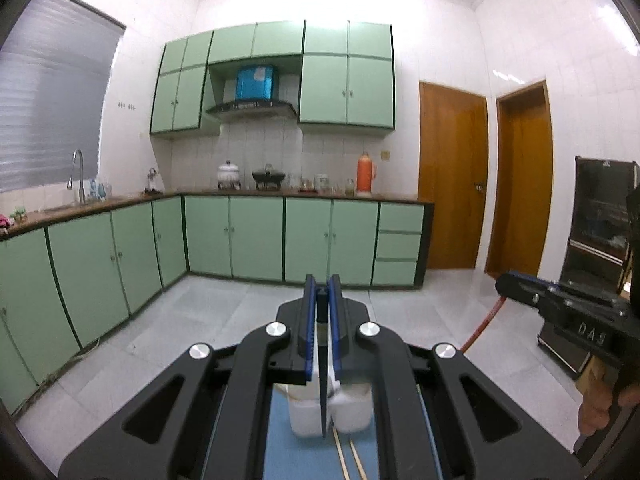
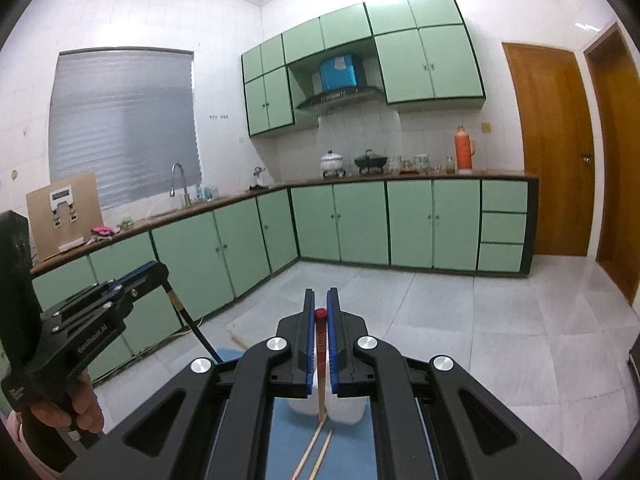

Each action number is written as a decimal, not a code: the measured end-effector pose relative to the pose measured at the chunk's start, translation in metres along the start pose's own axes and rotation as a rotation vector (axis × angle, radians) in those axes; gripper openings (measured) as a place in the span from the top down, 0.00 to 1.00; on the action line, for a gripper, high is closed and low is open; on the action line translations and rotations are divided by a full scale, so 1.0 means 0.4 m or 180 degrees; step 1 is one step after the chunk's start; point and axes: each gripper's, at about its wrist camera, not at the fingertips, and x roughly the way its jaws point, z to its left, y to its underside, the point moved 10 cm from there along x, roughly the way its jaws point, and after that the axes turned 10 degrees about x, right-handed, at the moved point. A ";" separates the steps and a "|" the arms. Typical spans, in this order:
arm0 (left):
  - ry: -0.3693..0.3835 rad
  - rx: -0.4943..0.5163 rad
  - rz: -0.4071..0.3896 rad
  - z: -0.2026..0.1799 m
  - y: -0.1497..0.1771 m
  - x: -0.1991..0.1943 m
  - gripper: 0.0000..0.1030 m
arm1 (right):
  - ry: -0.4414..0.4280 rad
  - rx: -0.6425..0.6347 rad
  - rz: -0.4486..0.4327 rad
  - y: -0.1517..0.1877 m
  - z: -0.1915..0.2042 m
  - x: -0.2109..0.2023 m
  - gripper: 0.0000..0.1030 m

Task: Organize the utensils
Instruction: 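Open both tools to drop the chopsticks into the holder, then withdraw both tools back over the last two chopsticks, then grasp the red-patterned chopstick with the left tool while the right grasps the plain wooden one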

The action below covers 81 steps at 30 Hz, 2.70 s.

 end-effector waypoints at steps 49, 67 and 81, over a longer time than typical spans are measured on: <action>-0.0065 -0.0139 0.0184 0.051 0.197 0.129 0.15 | 0.0523 0.0205 0.0038 0.180 -0.175 0.118 0.20; 0.0015 0.0043 0.1301 -0.027 0.648 -0.046 0.10 | 0.0798 0.0386 0.0749 0.613 -0.162 -0.007 0.14; -0.0039 0.0030 0.1715 -0.013 0.828 -0.110 0.10 | 0.0661 0.0196 0.1267 0.799 -0.081 0.013 0.52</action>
